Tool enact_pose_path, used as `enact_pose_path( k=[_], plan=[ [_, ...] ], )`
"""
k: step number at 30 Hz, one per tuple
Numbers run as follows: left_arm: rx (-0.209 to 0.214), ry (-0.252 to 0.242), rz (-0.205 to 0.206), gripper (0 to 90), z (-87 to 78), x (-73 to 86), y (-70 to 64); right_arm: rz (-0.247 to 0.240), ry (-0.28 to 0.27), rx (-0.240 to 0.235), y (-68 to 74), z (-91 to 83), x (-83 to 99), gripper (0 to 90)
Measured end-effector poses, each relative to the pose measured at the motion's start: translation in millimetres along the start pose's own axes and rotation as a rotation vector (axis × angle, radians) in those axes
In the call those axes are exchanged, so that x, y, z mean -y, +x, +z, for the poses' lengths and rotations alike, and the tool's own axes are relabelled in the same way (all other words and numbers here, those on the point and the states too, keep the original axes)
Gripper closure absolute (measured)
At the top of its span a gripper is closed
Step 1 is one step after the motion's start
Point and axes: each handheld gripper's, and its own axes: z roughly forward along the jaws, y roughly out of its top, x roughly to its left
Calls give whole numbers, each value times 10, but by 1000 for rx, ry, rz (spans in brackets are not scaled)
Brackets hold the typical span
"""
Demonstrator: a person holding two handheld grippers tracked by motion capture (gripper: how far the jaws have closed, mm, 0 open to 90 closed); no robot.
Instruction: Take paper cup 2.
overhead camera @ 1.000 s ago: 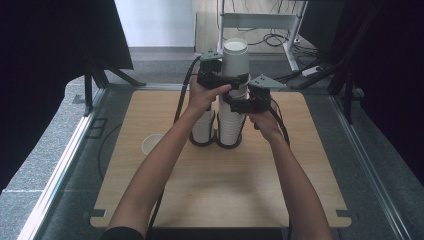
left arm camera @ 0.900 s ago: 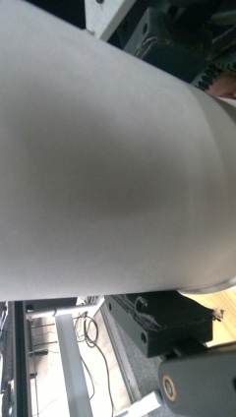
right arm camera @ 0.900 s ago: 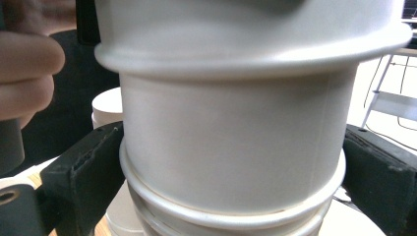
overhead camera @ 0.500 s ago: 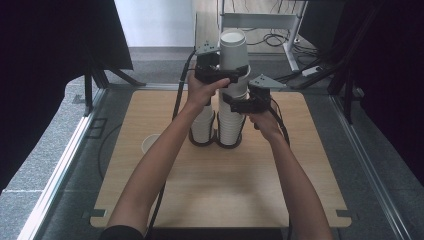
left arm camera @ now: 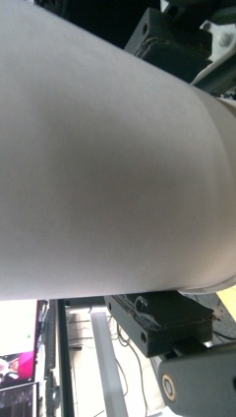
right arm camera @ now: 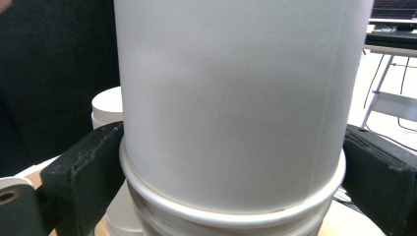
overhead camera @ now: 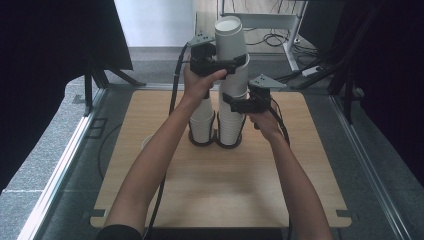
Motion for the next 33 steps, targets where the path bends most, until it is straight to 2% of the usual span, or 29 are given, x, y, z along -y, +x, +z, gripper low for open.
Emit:
enact_pose_path(
  k=[9,12,33],
  plan=[
    [12,-38,-6,131,-188,-119,-3,-1,1,0,3,-1,0,35],
    [15,-33,-3,131,-247,-124,6,-1,1,2,6,0,0,35],
    [31,-16,6,130,-547,37,22,1,5,3,9,1,-4,35]
  ],
)
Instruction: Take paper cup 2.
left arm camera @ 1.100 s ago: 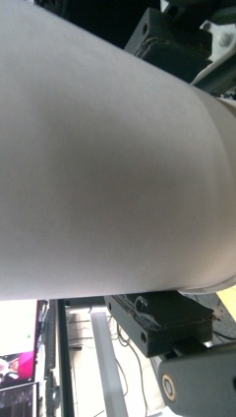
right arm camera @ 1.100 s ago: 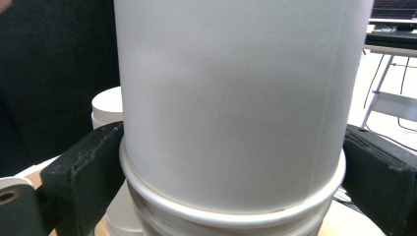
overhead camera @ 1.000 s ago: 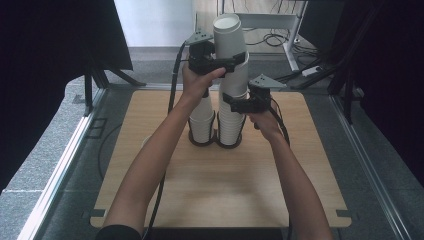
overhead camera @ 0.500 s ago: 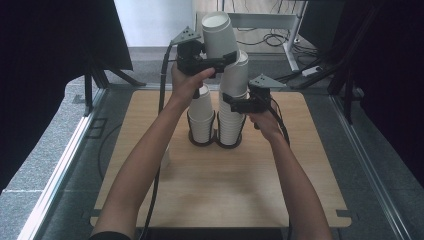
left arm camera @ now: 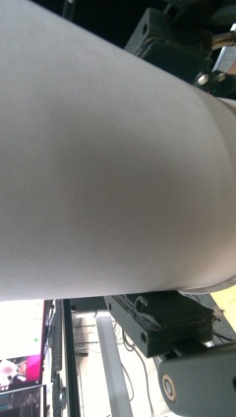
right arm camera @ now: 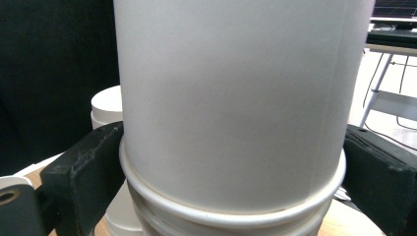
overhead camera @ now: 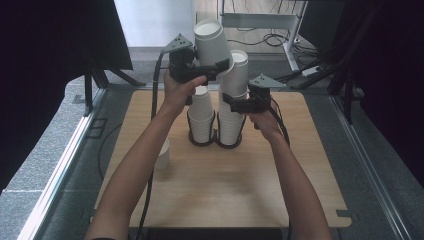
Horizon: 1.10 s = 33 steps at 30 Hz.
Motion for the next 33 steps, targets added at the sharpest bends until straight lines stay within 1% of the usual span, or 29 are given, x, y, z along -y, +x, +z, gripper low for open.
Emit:
enact_pose_path(
  k=[9,15,17,24,29,33],
  plan=[
    [7,10,11,131,-103,94,-14,3,-1,8,8,2,1,31],
    [9,0,24,130,-222,140,-27,-6,1,20,29,3,-1,29],
    [11,-6,20,131,-261,150,-32,-7,1,22,31,4,-1,29],
    [24,-11,27,131,-377,197,-60,-8,4,28,41,5,-3,28],
    [32,-1,33,130,-424,268,-76,-15,4,35,50,1,-6,28],
    [37,4,29,130,-443,322,-83,-21,2,39,53,-4,-8,28]
  ],
)
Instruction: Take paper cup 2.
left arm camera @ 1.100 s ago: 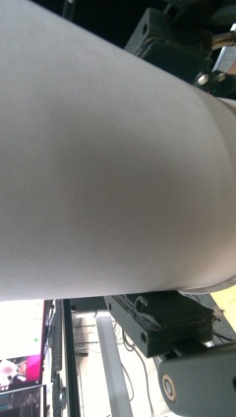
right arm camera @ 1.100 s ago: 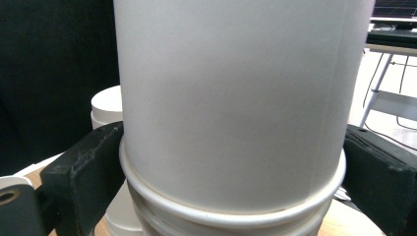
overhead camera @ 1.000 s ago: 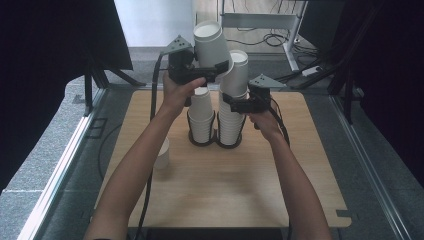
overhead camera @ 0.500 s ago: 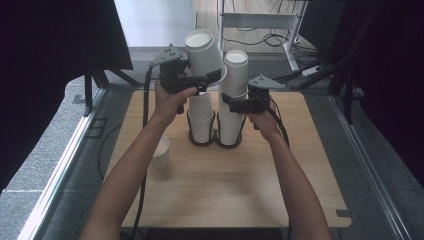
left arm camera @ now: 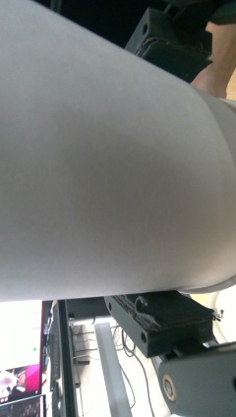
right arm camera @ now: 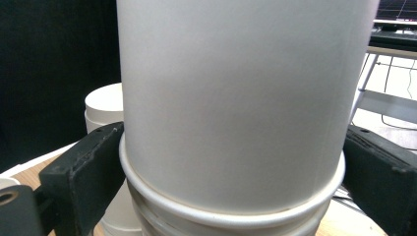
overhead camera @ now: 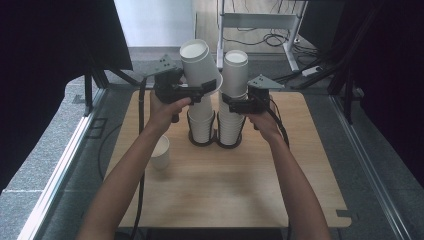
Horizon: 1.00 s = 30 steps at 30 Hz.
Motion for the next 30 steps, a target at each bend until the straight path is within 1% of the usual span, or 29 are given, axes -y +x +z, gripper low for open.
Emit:
enact_pose_path(
  k=[5,13,18,26,30],
  plan=[
    [8,2,-7,130,-24,57,-18,5,-1,-1,1,-18,-4,28],
    [17,2,-8,130,-70,120,-67,19,-32,0,-1,-89,15,35],
    [19,4,-2,130,-106,169,-113,11,-40,6,-7,-175,31,36],
    [29,6,-6,130,-149,254,-188,-4,-48,21,-14,-353,73,42],
    [18,18,12,130,-157,310,-247,0,-46,24,-24,-428,122,47]
  ],
)
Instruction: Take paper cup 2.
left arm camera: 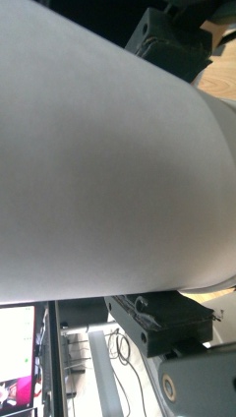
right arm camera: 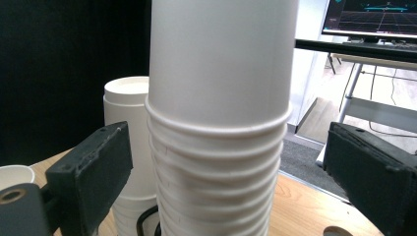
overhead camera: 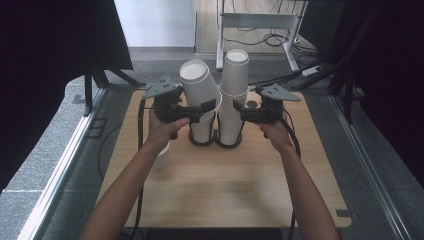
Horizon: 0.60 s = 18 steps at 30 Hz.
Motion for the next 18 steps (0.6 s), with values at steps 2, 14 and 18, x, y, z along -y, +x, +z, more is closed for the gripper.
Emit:
enact_pose_path(
  k=[2,14,18],
  plan=[
    [2,7,2,130,-5,32,-30,5,-3,-1,-2,-38,27,51],
    [-11,47,4,130,-91,305,-186,1,-15,-22,59,-261,261,75],
    [-21,67,8,129,-110,459,-239,-2,-9,-21,100,-320,373,83]
  ],
)
